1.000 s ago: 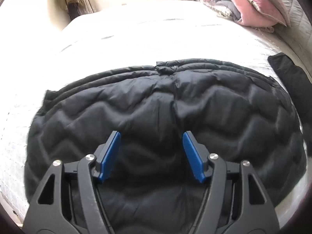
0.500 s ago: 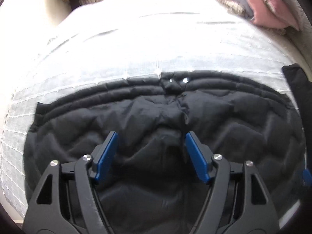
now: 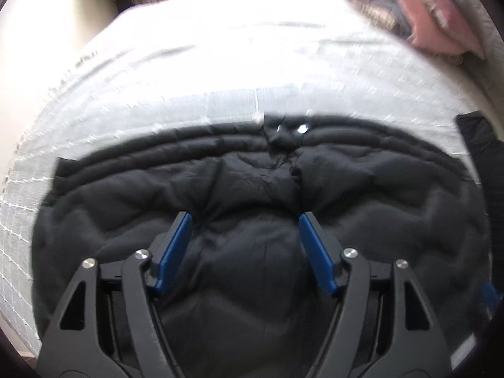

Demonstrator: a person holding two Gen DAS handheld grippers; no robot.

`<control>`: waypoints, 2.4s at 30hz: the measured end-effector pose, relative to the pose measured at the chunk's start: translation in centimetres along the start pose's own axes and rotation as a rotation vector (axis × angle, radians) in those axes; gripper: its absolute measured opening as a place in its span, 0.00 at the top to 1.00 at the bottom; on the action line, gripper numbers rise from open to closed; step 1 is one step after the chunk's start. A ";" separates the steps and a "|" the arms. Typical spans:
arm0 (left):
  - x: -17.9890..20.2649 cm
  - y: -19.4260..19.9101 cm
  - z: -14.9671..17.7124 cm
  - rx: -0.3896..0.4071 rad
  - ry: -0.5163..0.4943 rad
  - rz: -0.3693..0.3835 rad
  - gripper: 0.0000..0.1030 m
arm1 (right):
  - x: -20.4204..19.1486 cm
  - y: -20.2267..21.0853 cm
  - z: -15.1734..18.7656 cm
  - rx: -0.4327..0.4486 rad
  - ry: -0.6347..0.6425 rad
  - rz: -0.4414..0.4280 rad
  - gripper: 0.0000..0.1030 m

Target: Fold large clothes

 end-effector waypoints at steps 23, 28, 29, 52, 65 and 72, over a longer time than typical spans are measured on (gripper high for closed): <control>-9.2 9.2 13.0 0.128 0.207 0.003 0.26 | 1.8 0.8 -0.7 0.053 0.024 0.055 0.15; -18.9 8.6 19.5 0.112 0.531 -0.033 0.26 | -0.5 0.9 0.3 0.068 0.123 0.052 0.15; -19.8 8.7 20.5 0.104 0.568 -0.052 0.26 | -1.1 0.8 0.6 0.069 0.144 0.051 0.15; -18.8 1.3 23.6 0.047 0.894 0.365 0.34 | -6.0 0.1 4.0 0.088 0.317 0.064 0.16; -17.9 10.9 16.6 0.419 0.641 0.120 0.84 | -4.4 -0.3 3.3 0.061 0.266 0.066 0.16; -14.2 17.3 11.8 0.598 0.386 0.018 0.85 | -1.1 1.4 0.6 0.090 0.100 0.036 0.16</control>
Point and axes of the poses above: each gripper's, at about its wrist camera, not at the fingertips, and y roughly against the way its jaws point, x to its right, z to its underside, the point moved 10 cm from there along -y, roughly the way its jaws point, and after that the axes turned 10 degrees about -y, right-handed, at the moved point
